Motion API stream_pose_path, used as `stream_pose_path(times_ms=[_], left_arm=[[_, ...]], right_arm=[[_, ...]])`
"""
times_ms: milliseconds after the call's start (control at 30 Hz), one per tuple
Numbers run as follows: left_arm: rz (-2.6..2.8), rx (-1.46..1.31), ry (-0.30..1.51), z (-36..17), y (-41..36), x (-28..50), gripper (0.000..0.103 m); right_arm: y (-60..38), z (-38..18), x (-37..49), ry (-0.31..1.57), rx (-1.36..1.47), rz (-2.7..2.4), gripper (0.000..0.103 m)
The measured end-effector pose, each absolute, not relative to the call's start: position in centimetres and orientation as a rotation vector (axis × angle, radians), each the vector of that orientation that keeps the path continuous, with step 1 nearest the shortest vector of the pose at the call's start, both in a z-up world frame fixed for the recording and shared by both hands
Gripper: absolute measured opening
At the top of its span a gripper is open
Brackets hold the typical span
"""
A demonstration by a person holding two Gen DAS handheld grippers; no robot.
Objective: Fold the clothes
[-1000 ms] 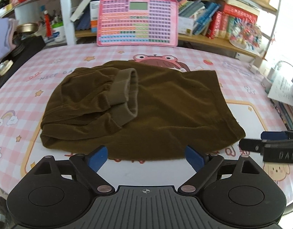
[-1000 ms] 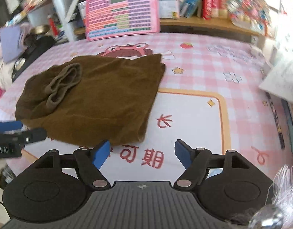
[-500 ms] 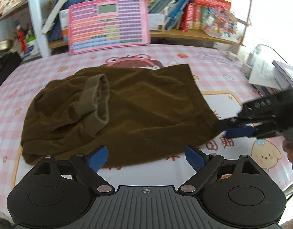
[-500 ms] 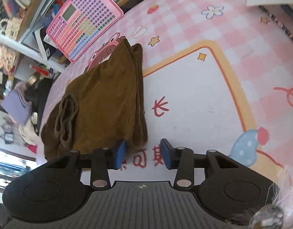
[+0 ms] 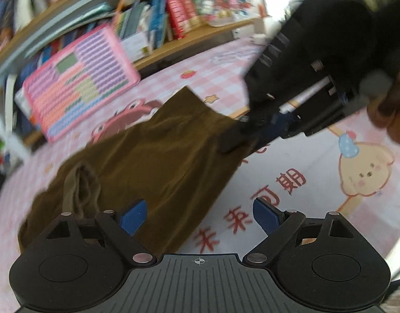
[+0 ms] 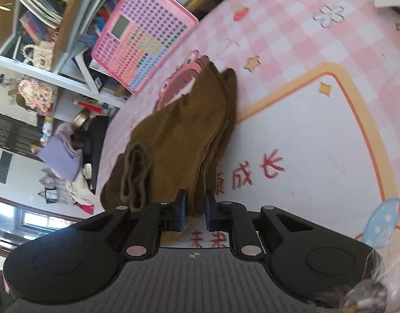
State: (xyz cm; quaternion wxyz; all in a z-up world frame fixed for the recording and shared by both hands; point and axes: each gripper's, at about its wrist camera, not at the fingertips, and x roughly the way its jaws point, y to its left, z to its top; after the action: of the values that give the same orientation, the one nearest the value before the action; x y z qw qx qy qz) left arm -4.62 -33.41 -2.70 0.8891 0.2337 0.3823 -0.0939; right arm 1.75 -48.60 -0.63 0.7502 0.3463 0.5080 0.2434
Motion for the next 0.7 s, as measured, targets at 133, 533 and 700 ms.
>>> stream_pose_path(times_ms=[133, 533, 700], left_arm=[[-0.204, 0.613, 0.740, -3.7, -35.5, -3.4, 0.067], [-0.257, 0.553, 0.669, -2.2, -35.1, -3.1, 0.004], [-0.276, 0.462, 0.680, -1.0, -34.1, -4.0, 0.004]], right_arm=[[-48.3, -0.1, 2.1, 1.108, 0.764, 0.543, 0.013], [-50.3, -2.1, 4.4, 1.118, 0.908, 0.515, 0.065], [-49.7, -3.9, 6.8, 1.142, 1.003, 0.493, 0.065]])
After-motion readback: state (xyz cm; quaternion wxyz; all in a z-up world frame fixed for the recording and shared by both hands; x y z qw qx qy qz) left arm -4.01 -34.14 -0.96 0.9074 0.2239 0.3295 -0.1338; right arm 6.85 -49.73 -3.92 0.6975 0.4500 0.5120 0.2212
